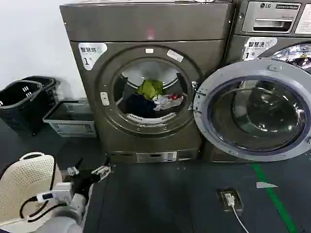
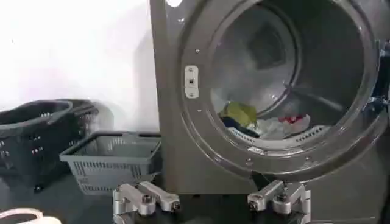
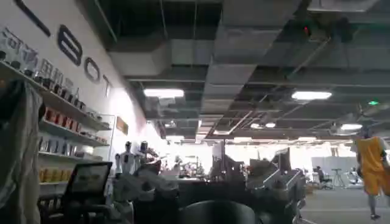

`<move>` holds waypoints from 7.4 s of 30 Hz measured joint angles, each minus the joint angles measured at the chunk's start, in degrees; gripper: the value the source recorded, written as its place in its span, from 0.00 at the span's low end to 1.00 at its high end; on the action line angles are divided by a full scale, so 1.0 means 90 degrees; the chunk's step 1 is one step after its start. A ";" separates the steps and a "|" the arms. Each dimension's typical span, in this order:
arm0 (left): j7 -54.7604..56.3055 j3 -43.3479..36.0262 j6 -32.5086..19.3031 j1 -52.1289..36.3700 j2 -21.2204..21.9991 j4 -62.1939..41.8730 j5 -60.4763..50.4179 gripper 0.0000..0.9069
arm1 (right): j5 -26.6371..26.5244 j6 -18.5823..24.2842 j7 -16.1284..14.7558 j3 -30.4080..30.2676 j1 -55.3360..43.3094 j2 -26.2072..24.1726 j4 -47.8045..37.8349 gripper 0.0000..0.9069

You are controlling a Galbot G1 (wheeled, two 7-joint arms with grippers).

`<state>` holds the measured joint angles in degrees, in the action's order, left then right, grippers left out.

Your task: Grasp the clothes from the dryer.

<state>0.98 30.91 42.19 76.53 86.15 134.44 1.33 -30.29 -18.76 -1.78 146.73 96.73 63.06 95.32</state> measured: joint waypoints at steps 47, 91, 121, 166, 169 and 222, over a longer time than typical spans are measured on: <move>-0.0040 0.0029 0.0000 -0.0033 -0.0041 -0.0016 -0.0056 1.00 | -0.0278 0.0467 0.0258 -0.0190 -0.0022 0.0050 -0.0105 1.00; 0.0065 -0.0036 0.0000 -0.0124 -0.0093 -0.0055 0.0068 1.00 | -0.0274 0.0517 0.0327 -0.0184 -0.0028 0.0051 -0.0143 1.00; 0.0033 -0.0059 0.0000 -0.0115 -0.0067 -0.0062 0.0059 1.00 | -0.0253 0.0750 0.0502 -0.0140 0.0003 0.0042 -0.0255 1.00; -0.0061 -0.0161 0.0000 -0.0143 -0.0038 -0.0136 -0.0006 1.00 | -0.0416 0.0911 0.0770 -0.0014 0.0023 0.0018 -0.0397 1.00; -0.0061 -0.0163 0.0000 -0.0141 -0.0038 -0.0153 -0.0010 1.00 | -0.0417 0.0912 0.0772 -0.0001 0.0030 0.0018 -0.0399 1.00; -0.0036 -0.0296 0.0000 -0.0239 -0.0048 -0.0242 -0.0133 1.00 | -0.0488 0.0906 0.0802 -0.0041 0.0071 0.0056 -0.0314 1.00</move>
<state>0.66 28.25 42.19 74.37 85.71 132.26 0.13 -34.69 -10.60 5.43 146.35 97.37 63.56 92.49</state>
